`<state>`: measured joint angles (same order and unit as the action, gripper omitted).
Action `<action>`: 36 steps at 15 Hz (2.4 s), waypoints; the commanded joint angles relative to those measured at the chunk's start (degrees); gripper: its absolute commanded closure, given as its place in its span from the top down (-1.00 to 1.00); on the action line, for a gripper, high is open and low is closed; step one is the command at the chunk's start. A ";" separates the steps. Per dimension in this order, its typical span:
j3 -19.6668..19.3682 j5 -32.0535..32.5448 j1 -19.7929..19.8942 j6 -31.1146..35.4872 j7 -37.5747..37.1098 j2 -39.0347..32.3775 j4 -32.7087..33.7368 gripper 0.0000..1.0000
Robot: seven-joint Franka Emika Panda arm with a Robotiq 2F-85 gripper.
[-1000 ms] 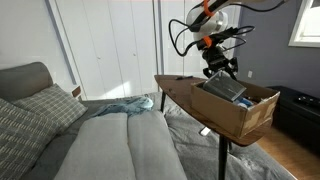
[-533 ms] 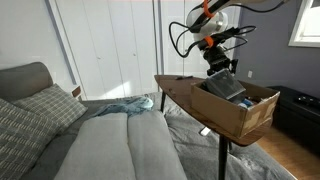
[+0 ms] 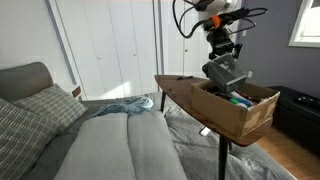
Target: Slide the cardboard box to the right, remove the desktop pen and pencil basket from the cardboard basket and place it on the table
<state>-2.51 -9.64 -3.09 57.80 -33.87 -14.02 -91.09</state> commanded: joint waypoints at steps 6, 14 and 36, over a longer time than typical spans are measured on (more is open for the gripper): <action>-0.60 1.82 2.52 9.47 -6.43 9.89 6.42 -0.98; -1.18 1.01 3.93 35.58 -16.74 4.50 9.95 -0.98; 0.39 22.42 -4.31 44.01 -12.42 -14.94 27.81 -0.98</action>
<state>-2.42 10.56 -6.90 98.92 -50.21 -25.58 -68.38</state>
